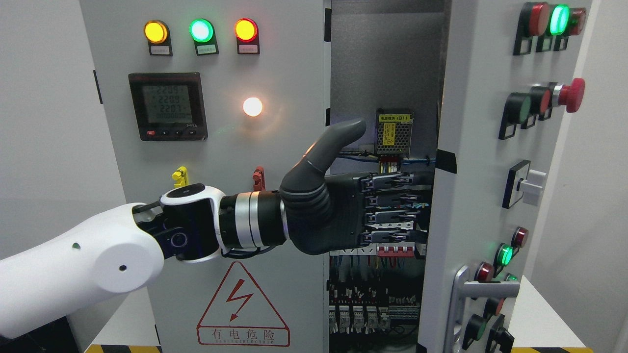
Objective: Open door with both hands
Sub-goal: 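Insert the left hand fingers behind the inner edge of the door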
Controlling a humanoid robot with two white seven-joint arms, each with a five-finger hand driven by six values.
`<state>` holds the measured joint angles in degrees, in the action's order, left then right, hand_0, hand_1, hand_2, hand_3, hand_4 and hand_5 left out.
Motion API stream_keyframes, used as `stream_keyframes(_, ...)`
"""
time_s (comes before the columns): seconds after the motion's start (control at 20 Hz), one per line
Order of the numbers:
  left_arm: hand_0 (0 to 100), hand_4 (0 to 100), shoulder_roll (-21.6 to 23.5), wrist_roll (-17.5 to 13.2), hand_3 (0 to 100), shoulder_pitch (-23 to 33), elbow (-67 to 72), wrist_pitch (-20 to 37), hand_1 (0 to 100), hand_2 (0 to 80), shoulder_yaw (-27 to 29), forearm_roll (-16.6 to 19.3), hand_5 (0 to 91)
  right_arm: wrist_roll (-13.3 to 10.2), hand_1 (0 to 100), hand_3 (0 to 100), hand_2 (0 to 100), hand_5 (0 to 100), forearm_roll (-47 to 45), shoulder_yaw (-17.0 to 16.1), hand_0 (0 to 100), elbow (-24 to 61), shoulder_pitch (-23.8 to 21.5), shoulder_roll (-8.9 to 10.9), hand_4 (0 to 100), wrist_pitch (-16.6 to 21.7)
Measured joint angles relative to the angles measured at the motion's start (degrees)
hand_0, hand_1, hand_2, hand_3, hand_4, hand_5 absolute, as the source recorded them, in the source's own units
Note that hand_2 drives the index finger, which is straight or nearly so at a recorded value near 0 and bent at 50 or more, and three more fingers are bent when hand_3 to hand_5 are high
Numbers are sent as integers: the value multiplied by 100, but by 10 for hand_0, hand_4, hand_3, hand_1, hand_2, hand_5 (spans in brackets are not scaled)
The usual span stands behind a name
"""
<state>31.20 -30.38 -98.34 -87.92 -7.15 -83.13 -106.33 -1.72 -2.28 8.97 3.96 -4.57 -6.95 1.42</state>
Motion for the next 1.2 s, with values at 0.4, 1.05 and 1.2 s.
stream_keyframes(0.4,0,31,-384,120,0,-52,174,16,0,0,-158,-22,0,0,0,0,0,0,0,0,106,0,0,0,0,0)
stream_keyframes(1.05,0,31,-942,750,0,-153,261,16,0,0,-181,-24,0,0,0,0,0,0,0,0,106,0,0,0,0,0)
stream_keyframes(1.2,0,30,-1063,873,0,-175,268,23,0,0,-133,-19,0,0,0,0,0,0,0,0,106,0,0,0,0,0)
